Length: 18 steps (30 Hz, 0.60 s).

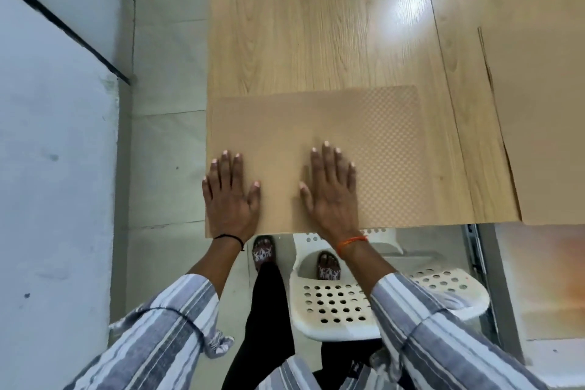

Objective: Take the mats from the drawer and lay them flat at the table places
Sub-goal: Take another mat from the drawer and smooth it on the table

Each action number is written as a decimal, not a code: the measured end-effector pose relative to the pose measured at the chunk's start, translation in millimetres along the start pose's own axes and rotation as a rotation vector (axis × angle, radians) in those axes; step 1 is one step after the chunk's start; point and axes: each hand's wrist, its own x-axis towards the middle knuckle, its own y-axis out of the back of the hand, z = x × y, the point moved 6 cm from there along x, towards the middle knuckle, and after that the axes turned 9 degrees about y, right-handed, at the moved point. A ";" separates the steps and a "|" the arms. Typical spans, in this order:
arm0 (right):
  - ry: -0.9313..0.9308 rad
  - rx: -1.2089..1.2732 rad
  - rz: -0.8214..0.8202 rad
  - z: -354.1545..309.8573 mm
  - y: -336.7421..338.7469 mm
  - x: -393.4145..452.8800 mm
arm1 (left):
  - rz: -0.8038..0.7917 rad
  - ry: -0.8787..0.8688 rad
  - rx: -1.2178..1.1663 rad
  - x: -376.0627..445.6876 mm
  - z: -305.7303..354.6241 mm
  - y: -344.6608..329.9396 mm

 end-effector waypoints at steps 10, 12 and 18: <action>-0.073 -0.092 -0.034 -27.6 -18.2 3.8 | -0.084 -0.252 0.119 51.4 -36.3 20.8; -0.081 -0.096 -0.034 -28.0 -17.4 3.4 | -0.087 -0.267 0.083 70.0 -16.1 27.4; -0.097 -0.069 -0.021 -28.9 -15.1 3.2 | -0.177 -0.640 0.049 94.0 121.2 20.7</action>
